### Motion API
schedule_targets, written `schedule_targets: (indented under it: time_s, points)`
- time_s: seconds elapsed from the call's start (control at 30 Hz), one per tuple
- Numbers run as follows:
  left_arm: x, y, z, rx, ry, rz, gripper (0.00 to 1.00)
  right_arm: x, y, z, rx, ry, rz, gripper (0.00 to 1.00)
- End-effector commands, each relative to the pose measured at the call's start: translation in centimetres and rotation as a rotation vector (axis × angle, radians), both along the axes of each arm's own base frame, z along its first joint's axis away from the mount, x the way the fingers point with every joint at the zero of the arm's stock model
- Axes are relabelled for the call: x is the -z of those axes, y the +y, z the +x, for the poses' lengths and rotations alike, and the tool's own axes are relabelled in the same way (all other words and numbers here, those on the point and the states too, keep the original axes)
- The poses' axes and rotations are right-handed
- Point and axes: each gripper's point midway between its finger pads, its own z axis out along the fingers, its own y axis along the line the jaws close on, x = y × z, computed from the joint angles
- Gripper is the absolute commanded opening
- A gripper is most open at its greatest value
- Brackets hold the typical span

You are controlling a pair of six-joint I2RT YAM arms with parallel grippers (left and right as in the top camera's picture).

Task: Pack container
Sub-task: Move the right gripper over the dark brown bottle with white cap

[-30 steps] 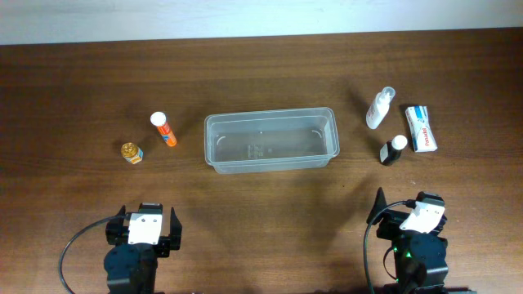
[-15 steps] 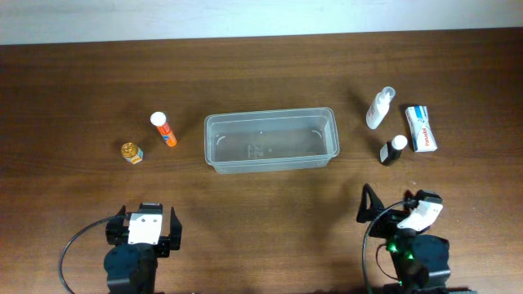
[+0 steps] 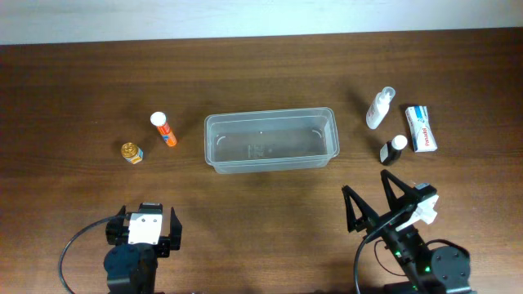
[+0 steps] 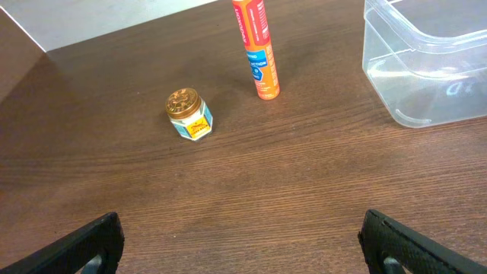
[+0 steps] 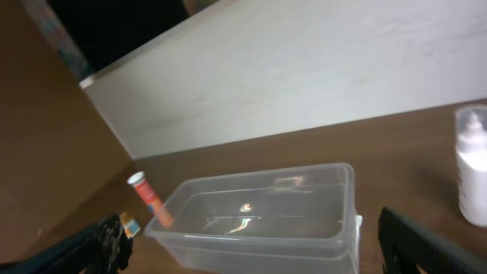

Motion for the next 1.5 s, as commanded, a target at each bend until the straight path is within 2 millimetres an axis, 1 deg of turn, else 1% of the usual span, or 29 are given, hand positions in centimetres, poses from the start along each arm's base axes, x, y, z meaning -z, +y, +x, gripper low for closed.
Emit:
schedule_targets:
  time_s: [0.0,0.1,0.2,0.3,0.43,0.6,0.7,0.83,0.93,1.03,1.27,1.37,1.47]
  points:
    - [0.2,0.1,-0.1,-0.013,0.009,-0.003,1.0,-3.4,0.8,-0.1,-0.049,-0.02,-0.037,0.98]
    - [0.2,0.1,-0.1,-0.013,0.009,-0.003,1.0,-4.9,0.9,1.0,-0.053,0.039,-0.072,0.98]
    - [0.2,0.1,-0.1,-0.013,0.009,-0.003,1.0,-5.6,1.0,2.4,-0.06,0.132,-0.126,0.98]
    - [0.2,0.1,-0.1,-0.013,0.009,-0.003,1.0,-5.9,0.9,3.9,-0.063,0.224,-0.182,0.98]
    - [0.2,0.1,-0.1,-0.013,0.009,-0.003,1.0,-5.2,-0.5,6.4,0.02,0.415,-0.227,0.98]
    - [0.2,0.1,-0.1,-0.013,0.009,-0.003,1.0,-3.8,-2.3,8.0,0.108,0.622,-0.293,0.98]
    - [0.2,0.1,-0.1,-0.013,0.009,-0.003,1.0,-3.2,-3.4,8.5,0.162,0.698,-0.331,0.98]
    - [0.2,0.1,-0.1,-0.013,0.009,-0.003,1.0,-2.0,-4.6,8.5,0.217,0.76,-0.371,0.98]
    - [0.2,0.1,-0.1,-0.013,0.009,-0.003,1.0,-1.3,-5.6,8.1,0.248,0.787,-0.437,0.98]
    - [0.2,0.1,-0.1,-0.013,0.009,-0.003,1.0,-1.0,-6.1,7.7,0.252,0.796,-0.497,0.98]
    - [0.2,0.1,-0.1,-0.013,0.009,-0.003,1.0,-0.2,-6.7,7.3,0.237,0.817,-0.586,0.98]
    - [0.2,0.1,-0.1,-0.013,0.009,-0.003,1.0,0.7,-6.7,7.6,0.196,0.834,-0.652,0.98]
    - [0.2,0.1,-0.1,-0.013,0.009,-0.003,1.0,2.0,-6.7,7.8,0.177,0.884,-0.67,0.98]
